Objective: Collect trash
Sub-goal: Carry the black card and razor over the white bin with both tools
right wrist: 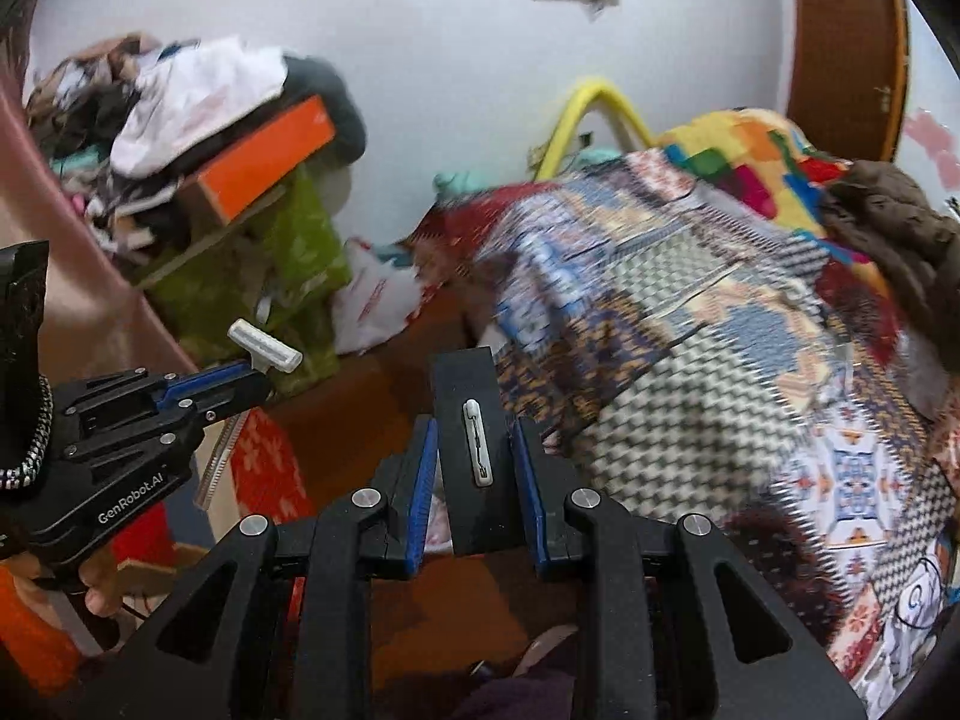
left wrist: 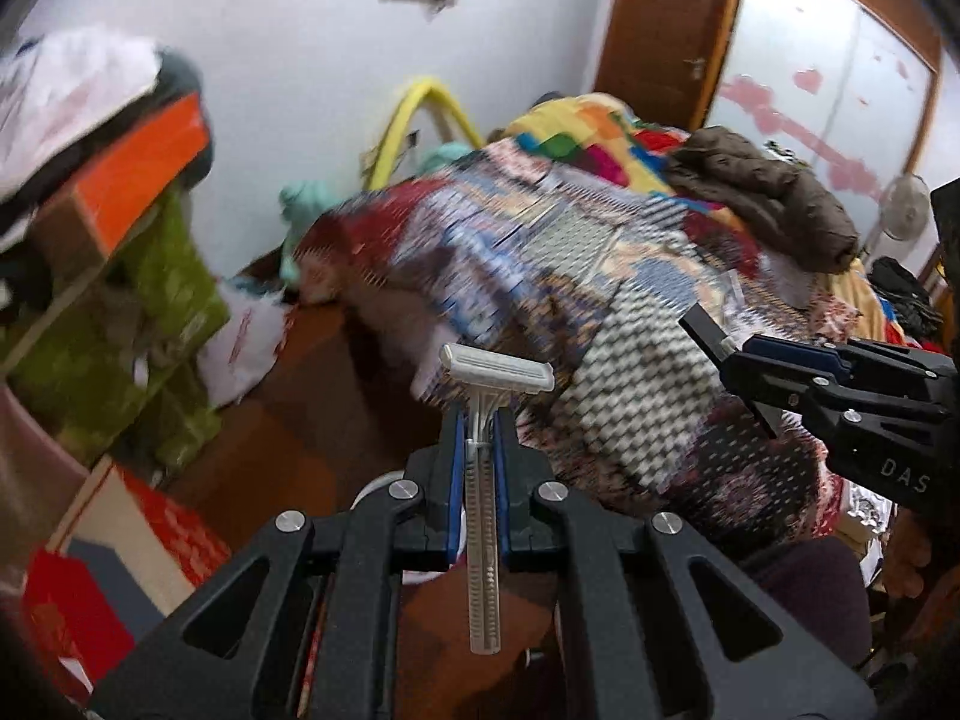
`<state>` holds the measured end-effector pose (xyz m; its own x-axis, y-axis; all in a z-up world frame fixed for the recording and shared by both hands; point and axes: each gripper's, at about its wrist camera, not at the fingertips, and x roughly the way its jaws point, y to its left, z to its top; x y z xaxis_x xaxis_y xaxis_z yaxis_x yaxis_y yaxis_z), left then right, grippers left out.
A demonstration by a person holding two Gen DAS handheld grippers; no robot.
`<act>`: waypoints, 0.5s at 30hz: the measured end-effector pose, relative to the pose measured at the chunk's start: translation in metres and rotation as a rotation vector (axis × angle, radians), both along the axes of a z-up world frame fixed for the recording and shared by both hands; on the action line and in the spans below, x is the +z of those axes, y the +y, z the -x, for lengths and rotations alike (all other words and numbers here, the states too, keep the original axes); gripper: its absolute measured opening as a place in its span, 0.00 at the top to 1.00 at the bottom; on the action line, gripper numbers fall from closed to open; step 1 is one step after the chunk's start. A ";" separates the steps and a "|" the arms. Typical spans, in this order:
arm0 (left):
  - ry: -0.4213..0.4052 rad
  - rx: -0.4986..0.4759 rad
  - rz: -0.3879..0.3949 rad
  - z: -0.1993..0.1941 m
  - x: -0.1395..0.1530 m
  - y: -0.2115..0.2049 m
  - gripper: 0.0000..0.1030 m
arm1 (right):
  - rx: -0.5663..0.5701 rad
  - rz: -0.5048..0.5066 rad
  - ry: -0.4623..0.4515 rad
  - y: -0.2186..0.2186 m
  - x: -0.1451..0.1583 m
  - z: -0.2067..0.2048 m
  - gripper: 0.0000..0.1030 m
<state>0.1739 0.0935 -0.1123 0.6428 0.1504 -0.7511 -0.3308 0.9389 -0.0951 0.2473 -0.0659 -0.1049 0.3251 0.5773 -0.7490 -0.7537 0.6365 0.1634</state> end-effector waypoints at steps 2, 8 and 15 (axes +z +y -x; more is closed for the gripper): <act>0.028 0.027 0.024 0.007 -0.017 0.016 0.93 | 0.021 0.019 0.023 0.014 -0.011 0.005 0.77; 0.121 0.086 0.085 0.023 -0.069 0.048 0.93 | 0.068 0.083 0.112 0.051 -0.054 0.011 0.77; 0.253 0.109 0.160 0.027 -0.136 0.065 0.93 | 0.107 0.188 0.182 0.086 -0.108 0.013 0.77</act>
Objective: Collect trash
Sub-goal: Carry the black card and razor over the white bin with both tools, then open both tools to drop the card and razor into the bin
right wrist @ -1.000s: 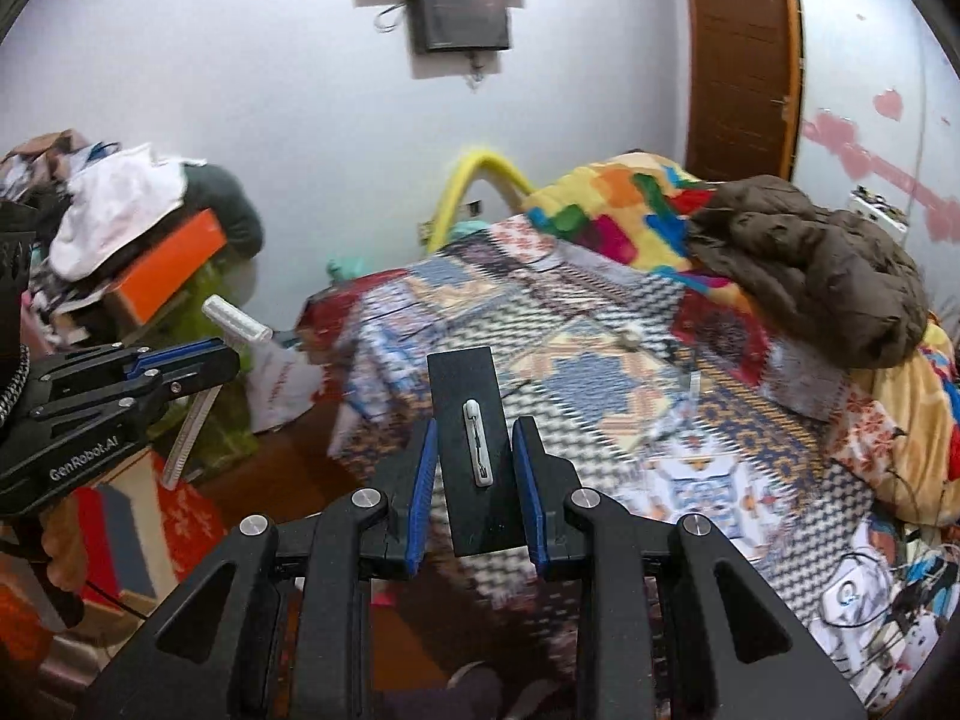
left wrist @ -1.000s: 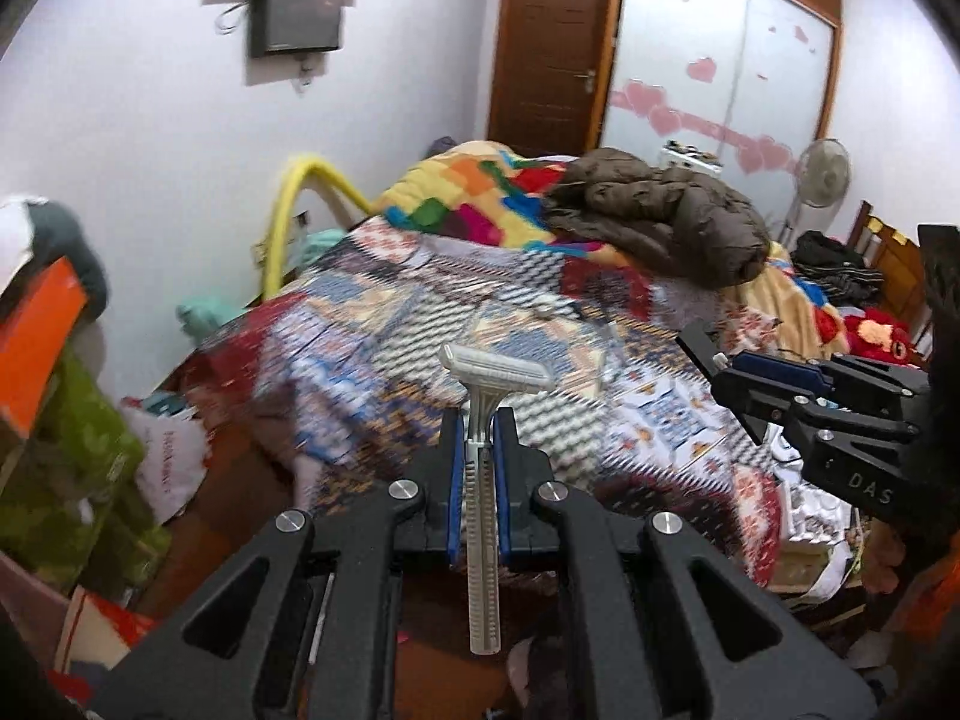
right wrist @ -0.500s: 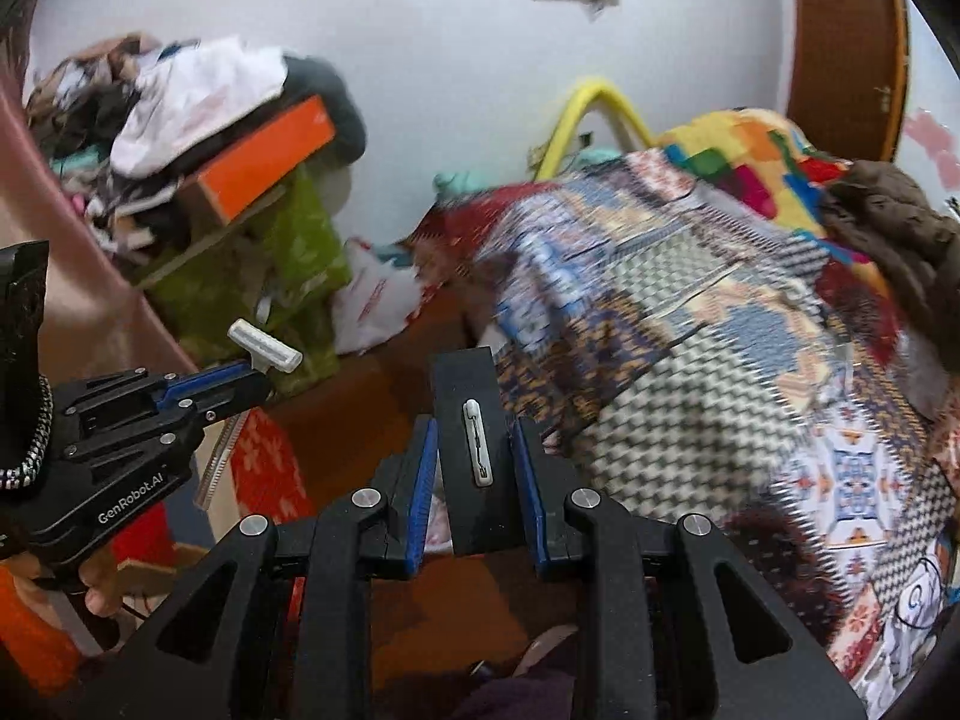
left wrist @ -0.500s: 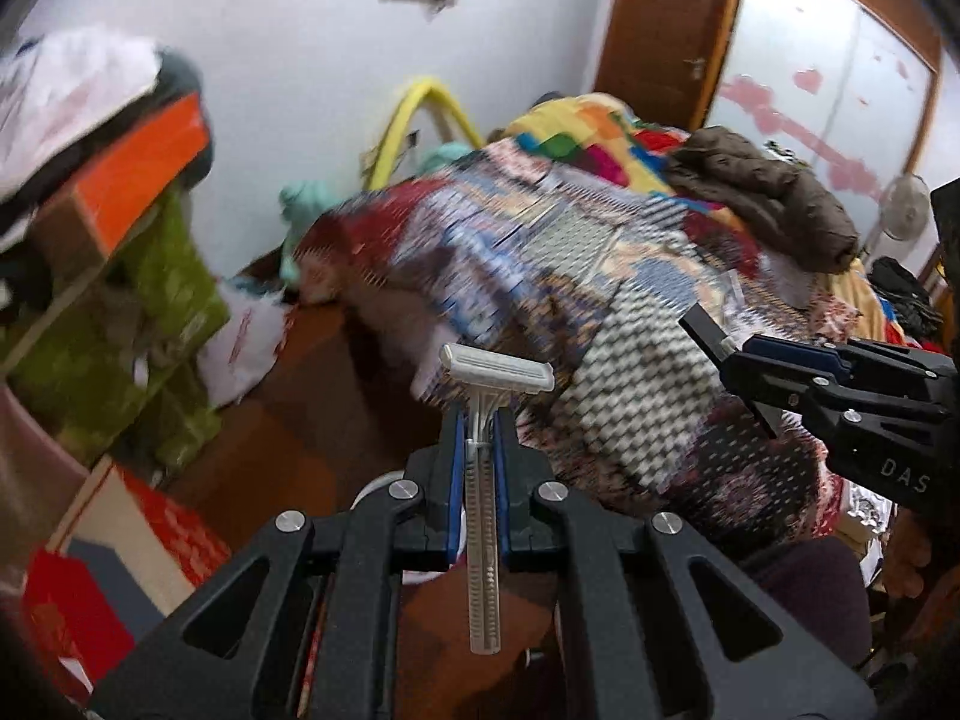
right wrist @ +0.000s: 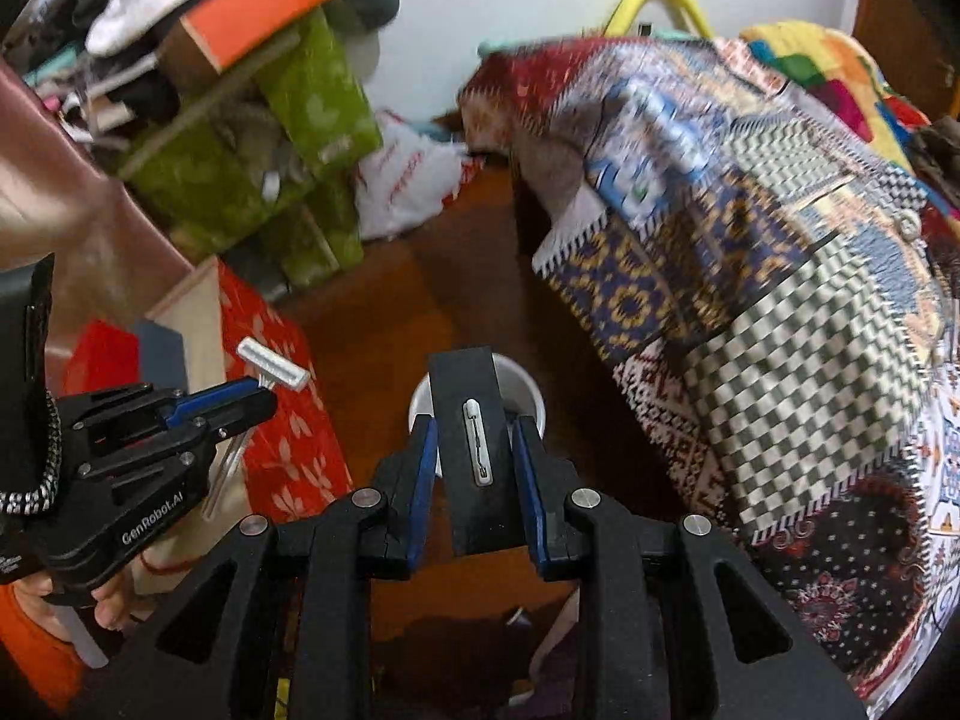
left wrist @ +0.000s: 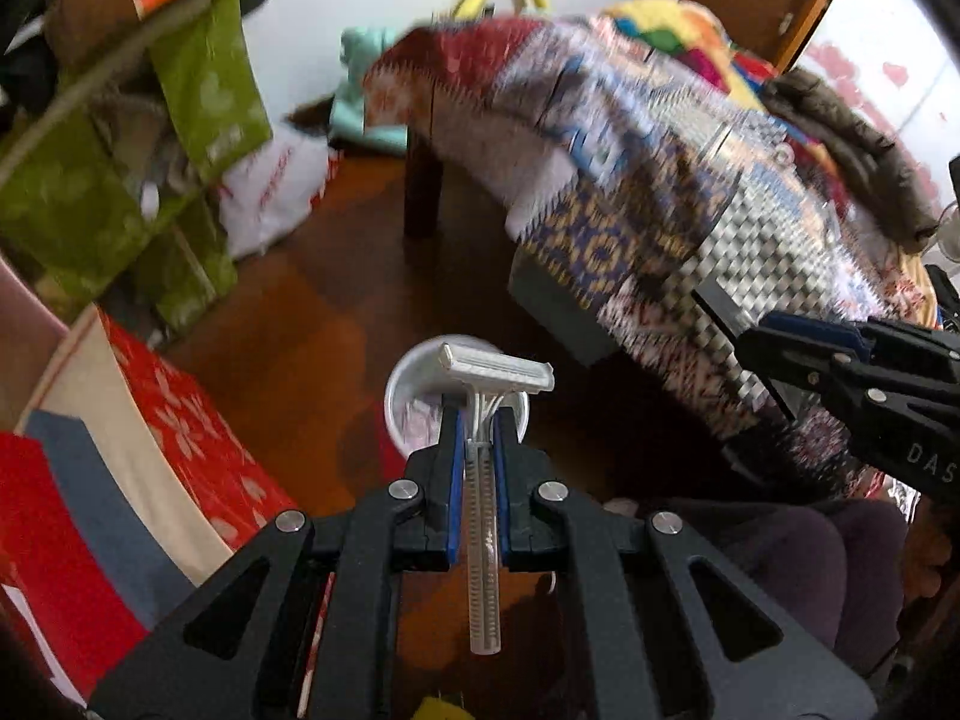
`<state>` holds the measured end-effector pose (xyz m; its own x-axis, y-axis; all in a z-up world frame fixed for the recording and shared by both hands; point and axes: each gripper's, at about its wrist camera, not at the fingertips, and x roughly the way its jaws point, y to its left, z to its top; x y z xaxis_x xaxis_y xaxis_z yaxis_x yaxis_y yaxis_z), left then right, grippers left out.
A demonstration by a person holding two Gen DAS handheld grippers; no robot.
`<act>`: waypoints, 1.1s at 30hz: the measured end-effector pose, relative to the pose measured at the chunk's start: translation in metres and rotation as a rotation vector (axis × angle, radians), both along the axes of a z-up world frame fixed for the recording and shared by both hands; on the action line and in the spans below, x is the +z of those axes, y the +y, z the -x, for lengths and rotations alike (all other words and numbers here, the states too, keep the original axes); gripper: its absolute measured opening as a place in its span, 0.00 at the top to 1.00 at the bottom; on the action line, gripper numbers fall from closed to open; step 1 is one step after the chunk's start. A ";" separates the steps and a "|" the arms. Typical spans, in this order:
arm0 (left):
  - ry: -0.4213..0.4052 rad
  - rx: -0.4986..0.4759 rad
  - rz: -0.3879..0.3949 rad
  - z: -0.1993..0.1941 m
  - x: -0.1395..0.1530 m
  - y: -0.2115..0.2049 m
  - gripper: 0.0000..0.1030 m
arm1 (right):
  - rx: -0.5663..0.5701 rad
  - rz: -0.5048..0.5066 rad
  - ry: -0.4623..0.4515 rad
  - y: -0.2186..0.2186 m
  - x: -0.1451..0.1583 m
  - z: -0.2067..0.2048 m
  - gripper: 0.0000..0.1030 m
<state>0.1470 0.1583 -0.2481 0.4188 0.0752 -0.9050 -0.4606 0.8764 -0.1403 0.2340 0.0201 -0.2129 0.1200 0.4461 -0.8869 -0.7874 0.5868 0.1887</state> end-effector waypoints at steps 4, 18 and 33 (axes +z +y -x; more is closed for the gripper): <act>0.058 0.006 0.053 -0.007 -0.031 0.006 0.93 | 0.017 0.054 0.046 0.014 -0.029 -0.003 0.77; 0.112 0.078 0.218 -0.058 -0.078 0.046 0.91 | 0.024 0.048 0.184 0.059 -0.057 -0.034 0.76; 0.106 0.057 0.061 -0.046 -0.043 0.036 0.72 | 0.040 0.055 0.112 0.042 -0.038 -0.038 0.57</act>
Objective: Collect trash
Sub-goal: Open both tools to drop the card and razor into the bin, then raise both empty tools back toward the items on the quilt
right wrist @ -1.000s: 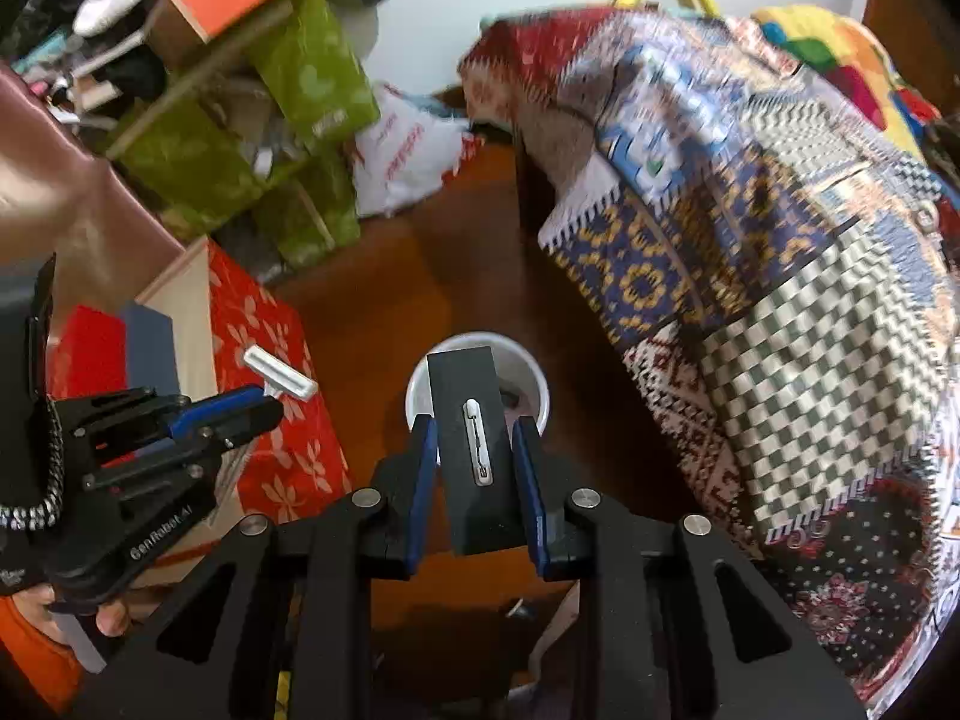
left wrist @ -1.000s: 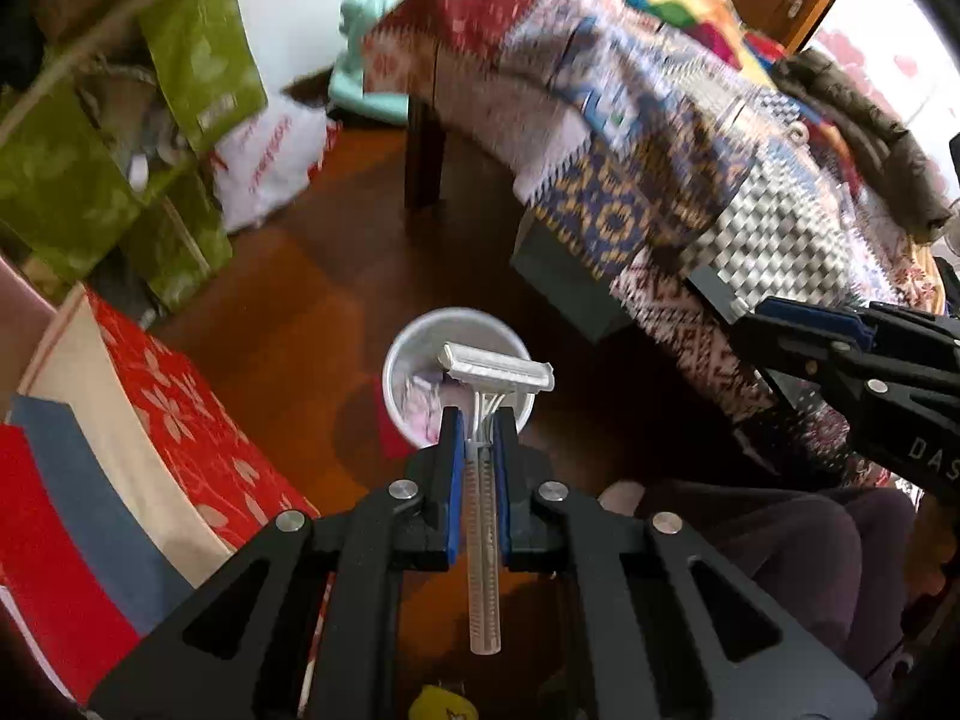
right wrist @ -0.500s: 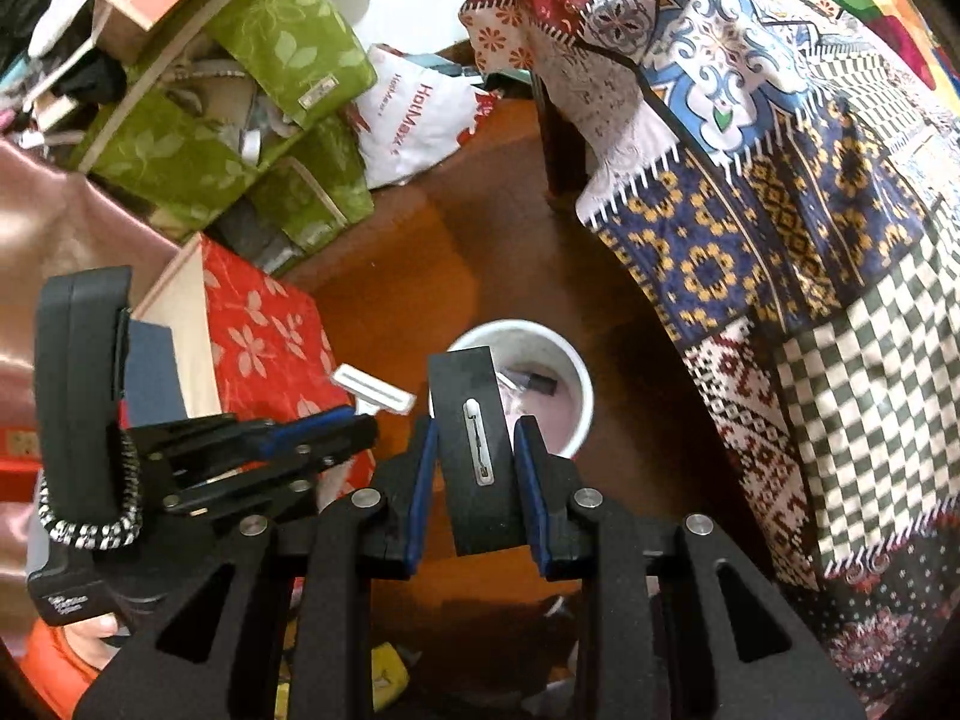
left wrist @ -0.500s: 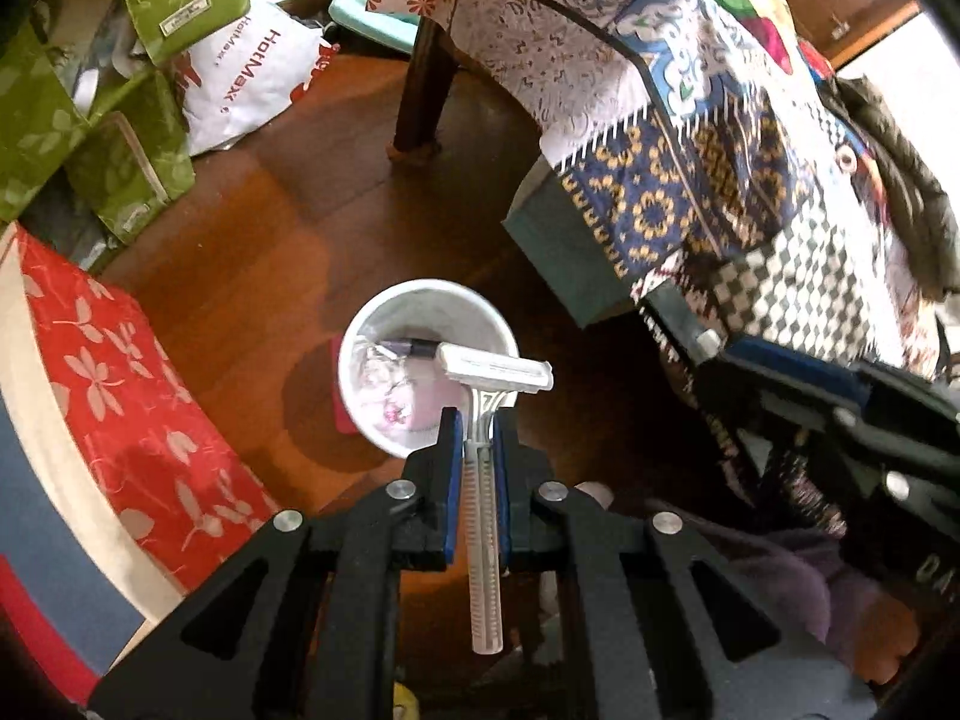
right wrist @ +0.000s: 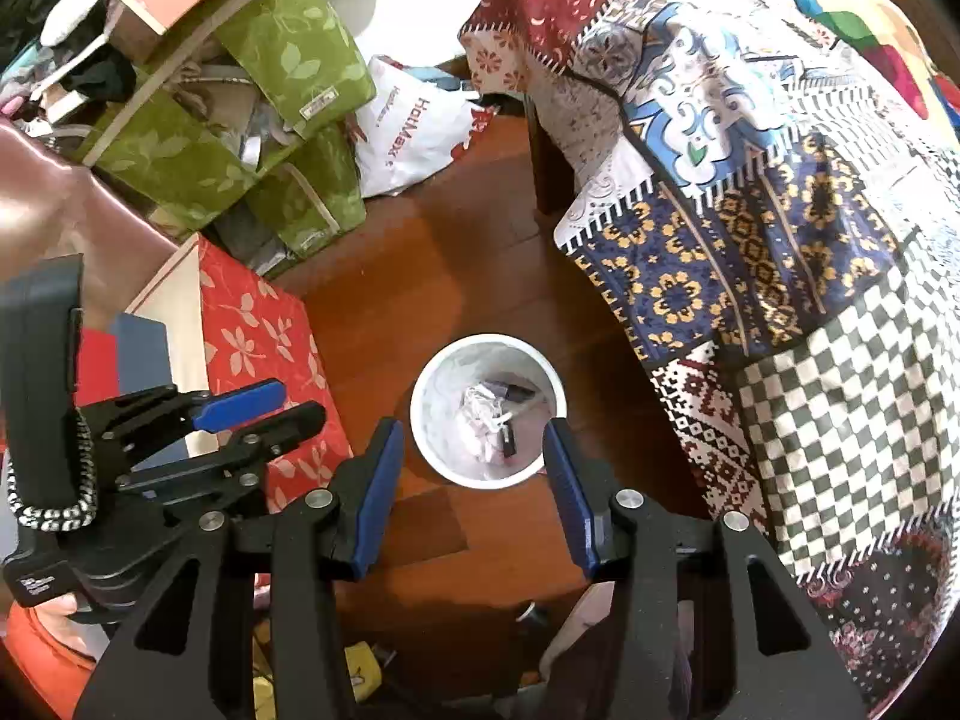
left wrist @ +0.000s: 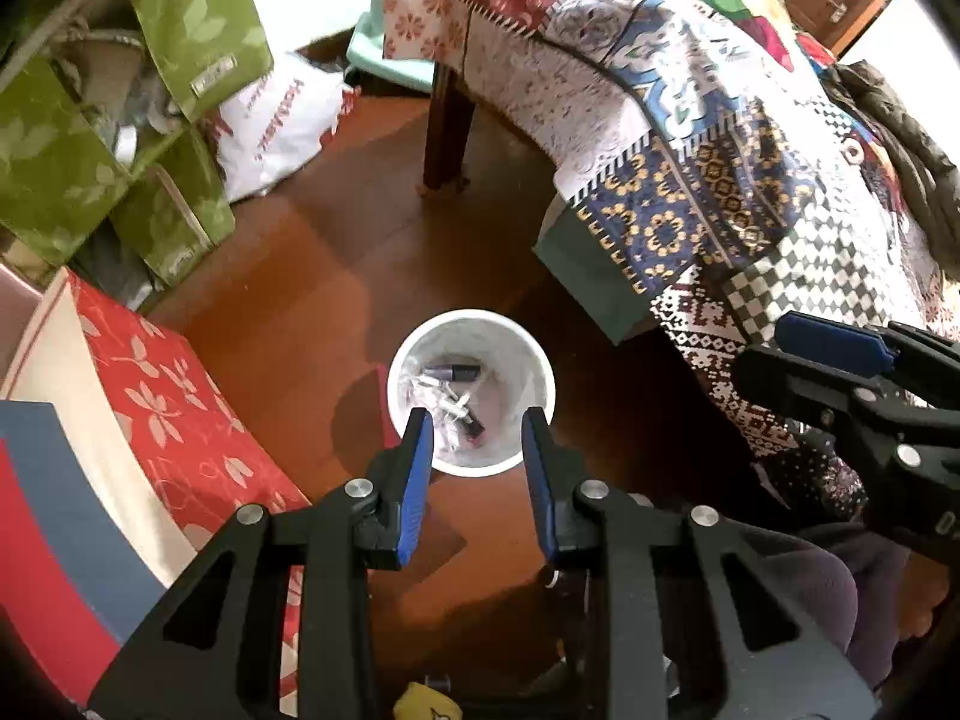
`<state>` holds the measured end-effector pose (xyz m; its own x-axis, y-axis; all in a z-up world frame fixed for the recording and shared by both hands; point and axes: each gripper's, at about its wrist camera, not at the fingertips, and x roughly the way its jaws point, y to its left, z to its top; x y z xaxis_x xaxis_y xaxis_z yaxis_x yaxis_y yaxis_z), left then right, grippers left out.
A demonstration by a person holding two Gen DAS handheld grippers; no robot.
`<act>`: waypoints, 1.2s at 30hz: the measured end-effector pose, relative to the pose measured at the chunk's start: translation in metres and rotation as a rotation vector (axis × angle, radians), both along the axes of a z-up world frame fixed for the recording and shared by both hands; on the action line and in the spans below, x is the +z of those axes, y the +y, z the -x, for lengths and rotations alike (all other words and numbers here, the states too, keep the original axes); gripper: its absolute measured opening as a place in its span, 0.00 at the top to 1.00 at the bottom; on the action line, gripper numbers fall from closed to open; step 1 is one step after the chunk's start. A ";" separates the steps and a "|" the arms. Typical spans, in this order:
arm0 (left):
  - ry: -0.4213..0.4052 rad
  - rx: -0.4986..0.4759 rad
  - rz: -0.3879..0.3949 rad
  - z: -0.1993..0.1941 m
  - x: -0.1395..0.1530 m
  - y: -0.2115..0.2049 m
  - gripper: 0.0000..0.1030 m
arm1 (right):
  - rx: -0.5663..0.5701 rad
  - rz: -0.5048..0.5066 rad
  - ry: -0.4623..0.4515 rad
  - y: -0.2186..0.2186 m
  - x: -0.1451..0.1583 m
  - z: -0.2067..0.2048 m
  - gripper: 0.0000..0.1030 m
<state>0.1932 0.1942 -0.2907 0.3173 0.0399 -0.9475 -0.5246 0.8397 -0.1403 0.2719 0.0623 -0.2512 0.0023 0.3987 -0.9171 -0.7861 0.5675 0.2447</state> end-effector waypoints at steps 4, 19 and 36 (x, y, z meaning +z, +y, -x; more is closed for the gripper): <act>-0.035 -0.012 -0.032 0.007 0.024 -0.012 0.72 | -0.006 -0.020 -0.043 -0.017 0.018 0.005 0.57; -0.242 -0.071 -0.155 0.018 0.135 -0.087 0.72 | -0.069 -0.177 -0.265 -0.113 0.121 0.023 0.57; -0.437 -0.245 -0.228 -0.054 0.218 -0.209 0.72 | -0.300 -0.262 -0.438 -0.258 0.187 -0.025 0.57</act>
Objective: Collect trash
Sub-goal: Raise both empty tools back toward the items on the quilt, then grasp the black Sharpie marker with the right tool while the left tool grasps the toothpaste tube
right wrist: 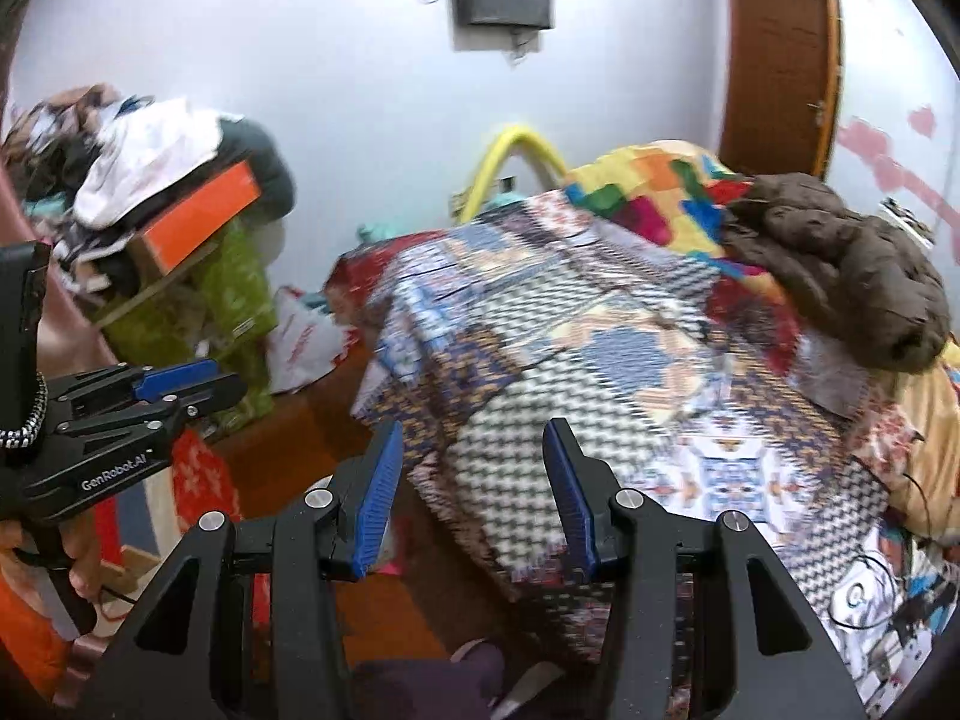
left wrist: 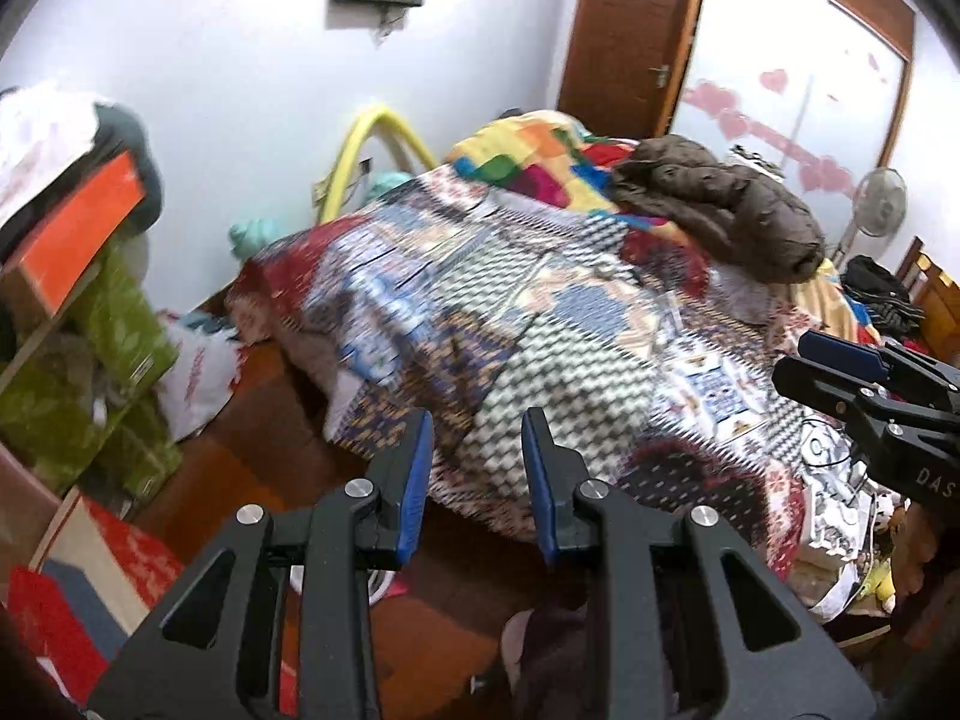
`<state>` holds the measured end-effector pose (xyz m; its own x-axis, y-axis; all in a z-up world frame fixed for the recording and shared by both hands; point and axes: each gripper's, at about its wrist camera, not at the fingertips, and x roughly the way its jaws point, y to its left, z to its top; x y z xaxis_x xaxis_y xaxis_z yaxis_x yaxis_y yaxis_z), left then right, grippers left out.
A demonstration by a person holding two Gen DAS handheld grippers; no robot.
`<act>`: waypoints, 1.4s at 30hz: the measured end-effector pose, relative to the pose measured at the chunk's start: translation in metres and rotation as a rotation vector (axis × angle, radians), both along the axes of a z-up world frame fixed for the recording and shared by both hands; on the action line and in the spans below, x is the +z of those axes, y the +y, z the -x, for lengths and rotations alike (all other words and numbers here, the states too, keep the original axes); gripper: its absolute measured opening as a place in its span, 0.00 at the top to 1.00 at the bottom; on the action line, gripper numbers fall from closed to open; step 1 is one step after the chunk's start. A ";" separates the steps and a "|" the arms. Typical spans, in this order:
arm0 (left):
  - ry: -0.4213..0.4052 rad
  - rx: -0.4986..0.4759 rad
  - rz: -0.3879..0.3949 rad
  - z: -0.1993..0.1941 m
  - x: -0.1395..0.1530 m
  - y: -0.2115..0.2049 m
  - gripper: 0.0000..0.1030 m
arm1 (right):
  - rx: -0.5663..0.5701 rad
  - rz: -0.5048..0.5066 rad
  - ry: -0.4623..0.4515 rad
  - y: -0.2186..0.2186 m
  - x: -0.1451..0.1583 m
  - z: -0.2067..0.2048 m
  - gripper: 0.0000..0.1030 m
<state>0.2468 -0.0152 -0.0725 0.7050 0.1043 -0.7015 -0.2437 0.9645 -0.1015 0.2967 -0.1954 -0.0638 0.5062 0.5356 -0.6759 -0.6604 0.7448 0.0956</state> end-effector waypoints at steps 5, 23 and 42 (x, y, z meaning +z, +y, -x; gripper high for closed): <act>-0.016 -0.064 0.000 -0.037 0.007 -0.029 0.72 | -0.097 -0.005 -0.021 -0.043 0.006 -0.028 0.57; 0.061 -0.268 0.019 -0.209 -0.049 -0.112 0.69 | -0.365 0.006 0.065 -0.152 -0.042 -0.141 0.57; 0.195 -0.295 0.093 -0.321 -0.169 -0.108 0.69 | -0.329 -0.048 0.296 -0.101 -0.177 -0.292 0.57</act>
<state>0.5674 -0.1233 -0.2417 0.5471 -0.1543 -0.8227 0.0202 0.9850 -0.1713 0.5885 -0.2960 -0.2410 0.4429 0.4125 -0.7960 -0.3280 0.9009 0.2844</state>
